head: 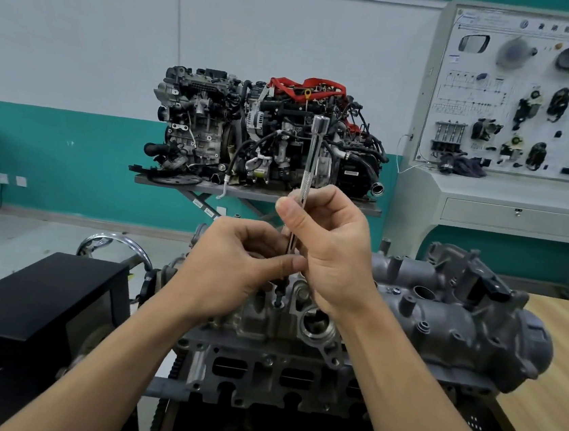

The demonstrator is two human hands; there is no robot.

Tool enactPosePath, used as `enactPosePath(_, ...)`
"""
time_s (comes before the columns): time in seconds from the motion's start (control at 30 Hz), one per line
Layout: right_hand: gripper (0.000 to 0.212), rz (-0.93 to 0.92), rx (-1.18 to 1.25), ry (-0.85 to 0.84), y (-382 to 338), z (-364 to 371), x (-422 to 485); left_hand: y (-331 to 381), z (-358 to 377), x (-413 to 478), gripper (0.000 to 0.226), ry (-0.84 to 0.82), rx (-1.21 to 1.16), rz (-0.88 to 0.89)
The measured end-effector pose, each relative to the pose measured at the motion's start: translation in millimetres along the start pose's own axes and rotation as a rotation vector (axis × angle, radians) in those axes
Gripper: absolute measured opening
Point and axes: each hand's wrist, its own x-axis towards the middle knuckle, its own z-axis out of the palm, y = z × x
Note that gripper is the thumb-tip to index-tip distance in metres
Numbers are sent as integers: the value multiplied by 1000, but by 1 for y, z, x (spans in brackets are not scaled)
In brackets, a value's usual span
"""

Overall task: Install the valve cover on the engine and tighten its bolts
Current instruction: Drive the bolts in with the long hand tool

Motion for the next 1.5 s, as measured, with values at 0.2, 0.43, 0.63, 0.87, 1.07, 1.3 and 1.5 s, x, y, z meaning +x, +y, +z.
enactPosePath(0.2, 31, 86, -38, -96, -1, -3, 2, -2, -8, 0, 19, -158, 124, 29)
enactPosePath(0.43, 14, 35, -86, -63, 3, -1, 2, -1, -9, 2, 13, -189, 28, 40)
enactPosePath(0.63, 4, -4, -27, -43, 3, -2, 4, 1, -10, 16, 23, -125, 16, 152)
enactPosePath(0.87, 27, 56, -99, -55, 1, 0, 2, -4, -26, 23, 14, -359, 50, 119)
enactPosePath(1.07, 11, -1, -44, 66, 3, 2, 3, -10, -17, 24, 7, -231, -83, 148)
enactPosePath(1.3, 29, 31, -67, -70, 1, -1, 3, -8, -21, 20, 15, -299, 33, 179)
enactPosePath(1.5, 14, -23, -53, 15, -1, 3, 0, -8, -16, 22, 35, -222, -48, 187)
